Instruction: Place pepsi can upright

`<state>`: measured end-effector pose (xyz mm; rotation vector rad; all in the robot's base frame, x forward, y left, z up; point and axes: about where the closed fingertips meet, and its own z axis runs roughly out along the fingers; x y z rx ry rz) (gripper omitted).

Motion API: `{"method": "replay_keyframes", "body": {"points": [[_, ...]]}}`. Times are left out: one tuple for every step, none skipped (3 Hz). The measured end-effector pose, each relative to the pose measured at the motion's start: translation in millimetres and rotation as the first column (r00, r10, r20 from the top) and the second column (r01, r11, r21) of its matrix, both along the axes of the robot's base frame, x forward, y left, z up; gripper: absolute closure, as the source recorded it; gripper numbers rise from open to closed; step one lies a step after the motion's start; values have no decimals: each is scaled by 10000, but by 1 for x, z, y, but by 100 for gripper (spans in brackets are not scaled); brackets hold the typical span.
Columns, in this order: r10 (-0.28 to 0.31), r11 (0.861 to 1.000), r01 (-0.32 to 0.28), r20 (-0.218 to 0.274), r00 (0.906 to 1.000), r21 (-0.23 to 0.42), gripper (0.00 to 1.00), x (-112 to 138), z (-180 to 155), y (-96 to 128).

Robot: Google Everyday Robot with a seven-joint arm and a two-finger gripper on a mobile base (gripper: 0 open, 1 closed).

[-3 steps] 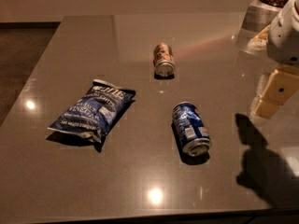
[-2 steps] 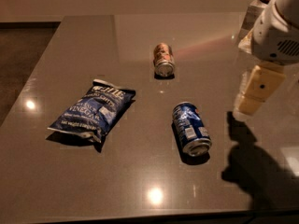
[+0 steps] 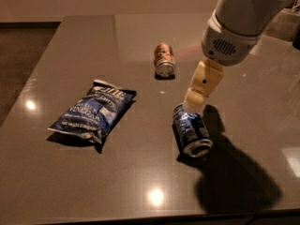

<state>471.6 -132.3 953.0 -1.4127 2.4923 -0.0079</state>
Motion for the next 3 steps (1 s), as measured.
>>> {"method": "replay_keyframes", "body": {"points": [[-1362,9901,1368,-192,9905,321,0,10,-17,18],[-2746,9603,2767,-544,9600,358,0,18,-36,28],[-4623,8832,4686,-1292,8773,218,0,17,-66,31]]}}
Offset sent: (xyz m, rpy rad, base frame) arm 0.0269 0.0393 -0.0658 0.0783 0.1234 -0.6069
